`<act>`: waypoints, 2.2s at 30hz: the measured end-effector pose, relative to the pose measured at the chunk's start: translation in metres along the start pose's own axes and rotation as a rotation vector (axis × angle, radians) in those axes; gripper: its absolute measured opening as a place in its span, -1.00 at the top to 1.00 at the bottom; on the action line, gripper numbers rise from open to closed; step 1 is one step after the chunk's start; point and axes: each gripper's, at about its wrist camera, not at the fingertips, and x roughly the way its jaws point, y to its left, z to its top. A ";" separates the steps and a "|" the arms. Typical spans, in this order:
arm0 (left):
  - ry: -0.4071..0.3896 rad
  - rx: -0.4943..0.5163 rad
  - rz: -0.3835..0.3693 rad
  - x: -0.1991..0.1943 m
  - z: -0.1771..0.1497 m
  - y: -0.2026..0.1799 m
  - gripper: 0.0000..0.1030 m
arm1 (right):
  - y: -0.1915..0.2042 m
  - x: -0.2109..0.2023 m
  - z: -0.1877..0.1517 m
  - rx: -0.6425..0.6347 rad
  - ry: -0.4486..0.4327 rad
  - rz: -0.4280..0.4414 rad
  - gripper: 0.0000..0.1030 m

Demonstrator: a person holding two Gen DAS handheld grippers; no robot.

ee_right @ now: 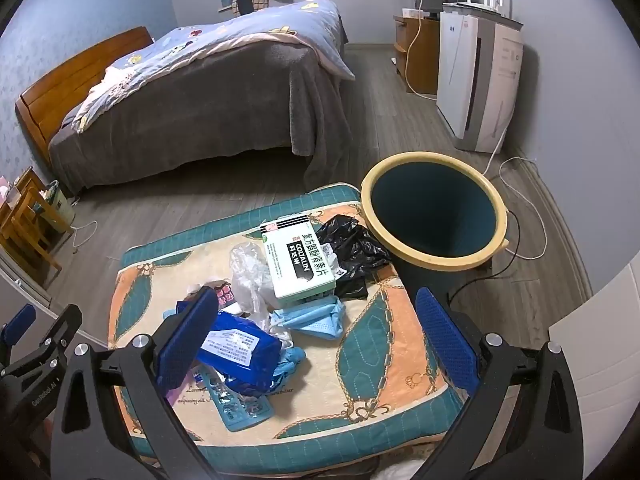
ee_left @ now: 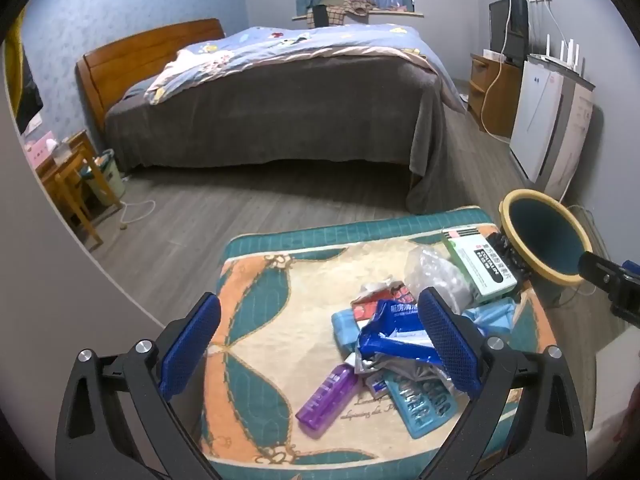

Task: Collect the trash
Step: 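Move both tools toward the trash pile on the mat, then grasp the blue wipes pack with left tool while right tool grasps the white COLTALIN box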

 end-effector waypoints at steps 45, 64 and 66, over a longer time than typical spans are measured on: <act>-0.046 -0.168 -0.014 0.017 0.021 0.033 -0.90 | 0.008 0.065 0.066 -0.177 -0.055 -0.002 -0.89; 0.210 0.093 -0.128 0.124 -0.023 -0.032 -0.82 | 0.033 0.192 0.058 -0.270 0.312 0.082 -0.85; 0.233 0.124 -0.144 0.134 -0.027 -0.040 -0.68 | 0.031 0.201 0.057 -0.263 0.331 0.081 -0.76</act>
